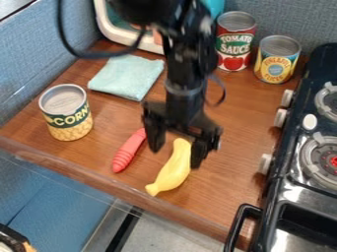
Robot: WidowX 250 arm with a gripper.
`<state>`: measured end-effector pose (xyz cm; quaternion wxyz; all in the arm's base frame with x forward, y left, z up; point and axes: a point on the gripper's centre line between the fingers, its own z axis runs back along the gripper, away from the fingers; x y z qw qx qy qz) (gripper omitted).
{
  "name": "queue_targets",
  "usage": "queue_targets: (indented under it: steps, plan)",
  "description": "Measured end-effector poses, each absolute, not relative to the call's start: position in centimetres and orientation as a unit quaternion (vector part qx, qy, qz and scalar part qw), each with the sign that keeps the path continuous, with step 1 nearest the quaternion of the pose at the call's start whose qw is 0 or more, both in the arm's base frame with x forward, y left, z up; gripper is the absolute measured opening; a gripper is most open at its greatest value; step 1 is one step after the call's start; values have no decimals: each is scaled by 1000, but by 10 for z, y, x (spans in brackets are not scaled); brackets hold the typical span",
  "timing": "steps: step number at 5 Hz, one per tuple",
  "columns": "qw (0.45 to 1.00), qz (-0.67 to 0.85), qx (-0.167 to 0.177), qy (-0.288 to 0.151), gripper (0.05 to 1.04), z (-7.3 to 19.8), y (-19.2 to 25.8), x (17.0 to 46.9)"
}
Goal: Moved the banana to the bottom right side of the table
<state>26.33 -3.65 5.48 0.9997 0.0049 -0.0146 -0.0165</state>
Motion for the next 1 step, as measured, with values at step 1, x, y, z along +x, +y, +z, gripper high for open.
queue_targets:
  steps: [1]
  plan:
    - [999, -22, -3, -31, 1001, 77, -38, 262]
